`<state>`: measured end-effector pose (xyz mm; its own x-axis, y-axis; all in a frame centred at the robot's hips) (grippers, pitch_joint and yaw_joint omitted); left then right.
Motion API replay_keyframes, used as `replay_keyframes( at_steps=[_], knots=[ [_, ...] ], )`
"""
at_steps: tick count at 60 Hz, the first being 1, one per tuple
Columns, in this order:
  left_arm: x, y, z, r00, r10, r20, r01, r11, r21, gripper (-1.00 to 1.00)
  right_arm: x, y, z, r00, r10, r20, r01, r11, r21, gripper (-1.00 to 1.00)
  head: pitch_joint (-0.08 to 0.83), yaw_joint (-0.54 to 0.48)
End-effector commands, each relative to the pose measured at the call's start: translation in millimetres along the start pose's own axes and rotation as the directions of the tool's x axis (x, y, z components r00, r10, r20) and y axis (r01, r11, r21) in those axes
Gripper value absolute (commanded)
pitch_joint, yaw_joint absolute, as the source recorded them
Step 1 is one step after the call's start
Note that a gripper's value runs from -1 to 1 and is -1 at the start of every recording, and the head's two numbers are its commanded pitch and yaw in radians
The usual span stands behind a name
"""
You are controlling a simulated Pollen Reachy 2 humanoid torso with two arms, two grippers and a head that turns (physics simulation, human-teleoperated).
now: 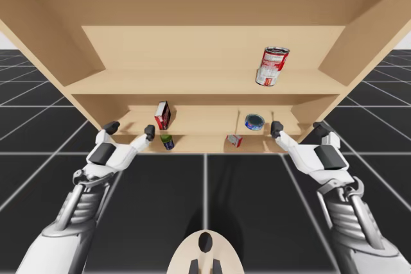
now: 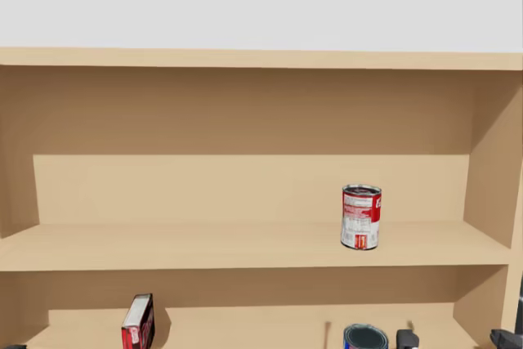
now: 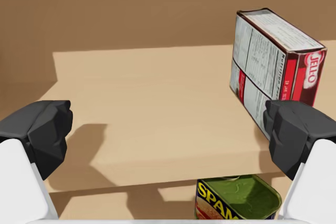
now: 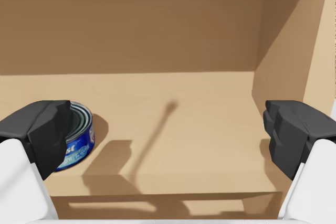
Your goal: Look through the shelves, find the tuna can, and take it.
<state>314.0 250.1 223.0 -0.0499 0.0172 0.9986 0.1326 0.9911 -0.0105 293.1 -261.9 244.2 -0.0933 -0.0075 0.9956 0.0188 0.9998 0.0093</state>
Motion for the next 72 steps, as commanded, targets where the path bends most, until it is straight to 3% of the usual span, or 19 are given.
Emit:
replay_keyframes(
  at_steps=[1,8,27,50,53,58,59,61,66,72],
  knots=[
    [-0.2,1.2,-0.3,1.000,0.003,0.001,-0.003,1.000,0.018,-1.00,-3.0,1.9,-0.7,1.000,-0.012,0.002,0.012,0.999,-0.031,-1.00,-0.003,-0.05],
    [0.2,1.6,0.2,1.000,0.004,0.001,-0.004,1.000,0.020,-1.00,-0.7,3.1,-0.7,1.000,-0.016,0.000,0.016,1.000,0.002,-1.00,0.024,-0.04],
    [-1.3,2.6,0.0,1.000,-0.018,-0.011,0.019,1.000,0.025,-1.00,-2.0,5.5,-1.7,1.000,-0.002,-0.019,0.002,1.000,-0.024,-1.00,0.230,-0.08],
    [-0.9,-0.4,1.6,0.999,-0.038,0.000,0.038,0.999,0.006,-1.00,-6.2,10.1,-3.4,1.000,-0.009,-0.003,0.009,1.000,-0.022,-1.00,0.424,-0.28],
    [-0.5,-1.0,1.8,0.999,-0.039,0.003,0.039,0.999,0.004,-1.00,-5.6,12.1,-2.1,1.000,-0.023,-0.017,0.023,1.000,-0.006,-1.00,0.442,-0.29],
    [0.0,-0.8,1.6,0.999,-0.038,0.008,0.038,0.999,0.002,-1.00,-3.7,15.9,1.0,0.999,-0.002,-0.043,0.002,1.000,-0.010,-1.00,0.467,-0.29],
    [0.1,-0.7,1.6,0.999,-0.038,0.008,0.038,0.999,0.002,-1.00,-3.2,15.1,2.0,0.999,-0.009,-0.042,0.009,1.000,0.011,-1.00,0.469,-0.29],
    [0.2,-0.7,1.6,0.999,-0.037,0.008,0.037,0.999,0.003,-1.00,-0.9,15.7,5.0,0.995,-0.062,-0.073,0.066,0.996,0.057,-1.00,0.476,-0.29],
    [0.1,-0.8,1.5,0.999,-0.037,0.009,0.037,0.999,0.005,-1.00,5.9,19.7,9.9,0.994,-0.069,-0.090,0.077,0.993,0.093,-1.00,0.481,-0.29],
    [-0.4,-1.2,1.8,0.999,-0.038,0.008,0.038,0.999,0.004,-1.00,18.2,27.7,11.6,0.995,-0.029,-0.093,0.041,0.991,0.131,-1.00,0.483,-0.29]
  ],
)
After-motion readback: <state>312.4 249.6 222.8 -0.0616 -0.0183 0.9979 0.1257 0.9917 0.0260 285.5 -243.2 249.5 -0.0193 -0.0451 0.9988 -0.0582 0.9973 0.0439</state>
